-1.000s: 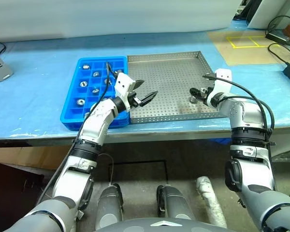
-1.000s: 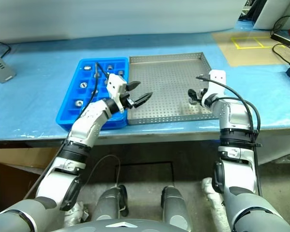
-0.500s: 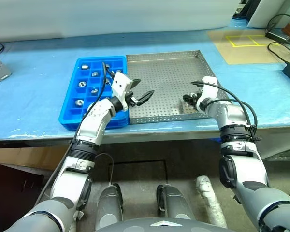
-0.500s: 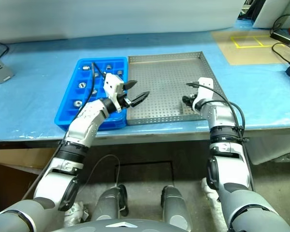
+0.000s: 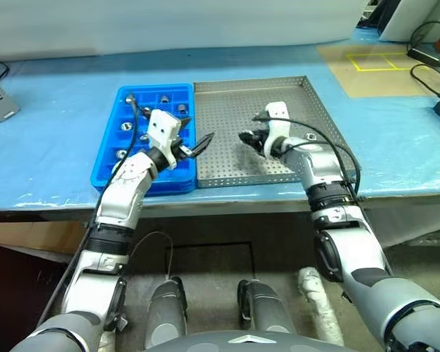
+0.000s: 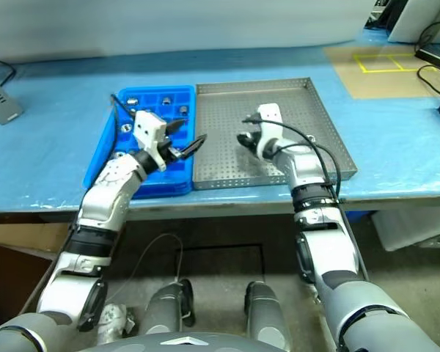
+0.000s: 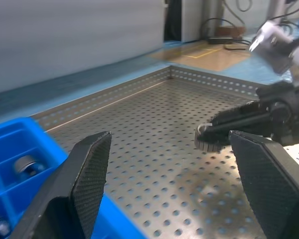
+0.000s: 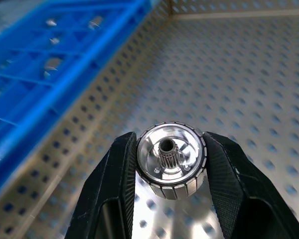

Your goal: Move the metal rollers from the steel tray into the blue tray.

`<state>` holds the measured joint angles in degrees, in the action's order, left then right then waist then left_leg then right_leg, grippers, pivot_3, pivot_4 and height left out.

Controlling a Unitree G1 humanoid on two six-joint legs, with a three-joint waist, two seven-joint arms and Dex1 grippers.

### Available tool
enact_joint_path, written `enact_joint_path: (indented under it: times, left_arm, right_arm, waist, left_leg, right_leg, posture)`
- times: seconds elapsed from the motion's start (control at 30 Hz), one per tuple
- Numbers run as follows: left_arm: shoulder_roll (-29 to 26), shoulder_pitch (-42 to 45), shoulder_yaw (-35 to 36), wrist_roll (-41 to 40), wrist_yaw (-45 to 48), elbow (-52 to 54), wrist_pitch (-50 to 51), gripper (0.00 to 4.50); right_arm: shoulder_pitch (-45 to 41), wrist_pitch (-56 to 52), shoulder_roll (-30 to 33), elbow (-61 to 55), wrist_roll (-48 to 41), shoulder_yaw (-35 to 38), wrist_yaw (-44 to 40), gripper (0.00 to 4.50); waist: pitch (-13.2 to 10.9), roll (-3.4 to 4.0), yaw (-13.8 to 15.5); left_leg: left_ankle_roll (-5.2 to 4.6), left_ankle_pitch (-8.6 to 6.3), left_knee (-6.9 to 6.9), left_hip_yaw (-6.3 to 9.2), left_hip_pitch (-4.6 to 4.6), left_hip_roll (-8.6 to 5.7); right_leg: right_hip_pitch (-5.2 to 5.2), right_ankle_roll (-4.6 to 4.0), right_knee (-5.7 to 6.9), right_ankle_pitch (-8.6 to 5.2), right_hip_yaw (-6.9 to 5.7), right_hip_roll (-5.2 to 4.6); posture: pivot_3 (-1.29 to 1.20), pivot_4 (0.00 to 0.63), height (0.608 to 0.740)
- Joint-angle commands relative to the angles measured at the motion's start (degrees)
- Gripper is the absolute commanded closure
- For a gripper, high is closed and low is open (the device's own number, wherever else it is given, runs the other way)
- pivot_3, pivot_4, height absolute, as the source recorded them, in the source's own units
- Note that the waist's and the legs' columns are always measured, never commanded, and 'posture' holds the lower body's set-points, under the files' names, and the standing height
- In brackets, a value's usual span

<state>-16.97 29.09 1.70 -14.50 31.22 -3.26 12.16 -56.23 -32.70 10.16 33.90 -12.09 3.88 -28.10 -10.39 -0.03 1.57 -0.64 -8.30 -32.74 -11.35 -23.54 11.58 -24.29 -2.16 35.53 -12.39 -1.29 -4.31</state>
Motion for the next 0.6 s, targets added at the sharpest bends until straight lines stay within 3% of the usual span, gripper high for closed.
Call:
enact_joint_path:
  times: [0.03, 0.33, 0.6]
  left_arm:
    - [-1.78, -3.44, 4.17, -1.29, -3.01, 8.80, 1.96, 0.49]
    - [-5.26, -15.07, 11.00, -1.41, -9.61, 22.25, 7.40, 0.49]
    - [-5.73, -19.38, 12.45, -1.92, -12.24, 27.87, 9.92, 0.49]
  right_arm:
    - [-4.37, 3.51, -3.01, 1.80, -3.11, 0.06, -5.19, 2.86]
    - [-13.72, 14.24, -6.38, 21.61, 1.46, -1.03, -5.50, 2.86]
    - [-18.47, 22.94, -6.57, 34.03, 7.15, -2.16, -1.48, 2.86]
  waist:
    - [0.00, 0.00, 0.92]
    - [-0.04, 0.01, 5.77]
    - [-0.05, 0.03, 7.53]
  left_leg:
    - [0.01, 0.00, 0.02, 0.00, 0.00, 0.01]
    - [0.11, 0.00, 0.14, 0.08, -0.15, 0.05]
    - [0.20, 0.02, 0.20, 0.19, -0.22, 0.06]
  right_leg:
    - [0.00, -0.03, -0.01, -0.02, -0.01, 0.00]
    - [-0.09, -0.12, -0.11, -0.08, -0.18, -0.04]
    - [-0.21, -0.11, -0.07, -0.09, -0.21, -0.05]
  posture:
    - [0.12, 0.150, 0.740]
    - [0.32, 0.150, 0.740]
    - [0.37, 0.150, 0.740]
